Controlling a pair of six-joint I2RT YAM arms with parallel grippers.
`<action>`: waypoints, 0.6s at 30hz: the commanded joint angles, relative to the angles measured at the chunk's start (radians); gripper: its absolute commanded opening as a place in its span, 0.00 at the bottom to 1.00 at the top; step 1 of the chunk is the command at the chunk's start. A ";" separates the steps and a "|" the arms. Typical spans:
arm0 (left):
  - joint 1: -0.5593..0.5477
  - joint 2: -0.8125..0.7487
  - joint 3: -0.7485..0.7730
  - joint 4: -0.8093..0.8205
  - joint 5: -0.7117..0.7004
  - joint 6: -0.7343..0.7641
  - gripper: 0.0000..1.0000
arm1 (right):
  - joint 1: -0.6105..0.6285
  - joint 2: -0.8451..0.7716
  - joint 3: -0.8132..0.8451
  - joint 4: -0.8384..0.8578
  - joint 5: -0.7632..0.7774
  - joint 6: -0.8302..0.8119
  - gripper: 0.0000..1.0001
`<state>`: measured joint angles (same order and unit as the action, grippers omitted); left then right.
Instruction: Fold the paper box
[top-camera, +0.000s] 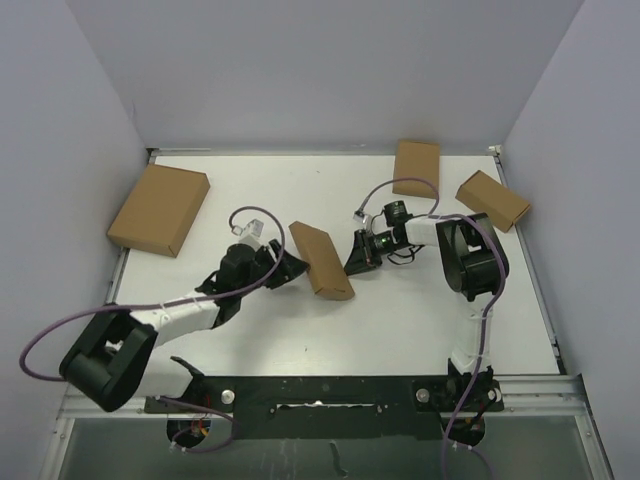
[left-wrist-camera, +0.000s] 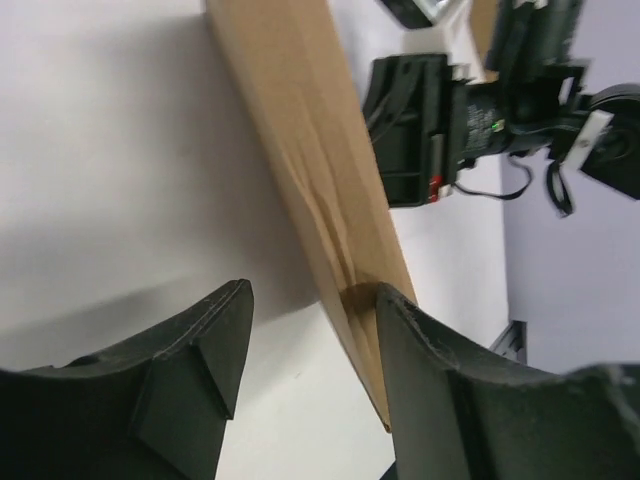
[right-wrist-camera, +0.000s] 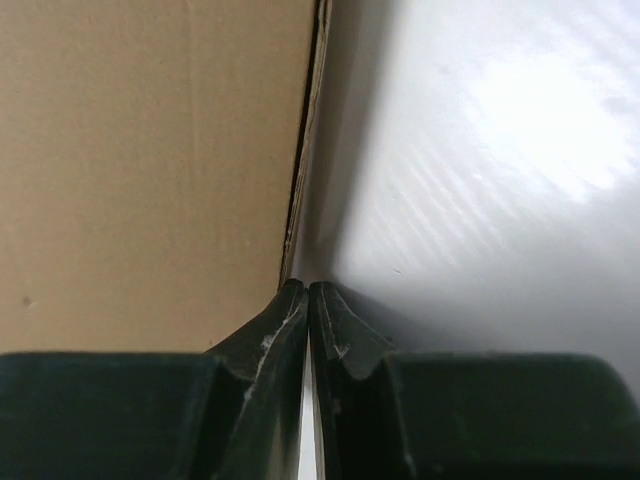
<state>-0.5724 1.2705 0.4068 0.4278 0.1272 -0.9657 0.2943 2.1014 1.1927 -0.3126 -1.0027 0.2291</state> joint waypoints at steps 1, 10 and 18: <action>-0.043 0.167 0.151 0.152 0.089 0.029 0.49 | -0.004 -0.047 0.015 -0.030 0.116 -0.077 0.08; -0.082 0.324 0.367 0.168 0.170 0.051 0.52 | 0.004 -0.074 0.028 -0.054 0.091 -0.105 0.08; -0.101 0.536 0.610 0.122 0.284 0.052 0.56 | -0.063 -0.170 0.070 -0.142 0.239 -0.217 0.14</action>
<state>-0.6647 1.7306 0.9150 0.5480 0.3374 -0.9352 0.2882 2.0476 1.2083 -0.3878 -0.9058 0.1127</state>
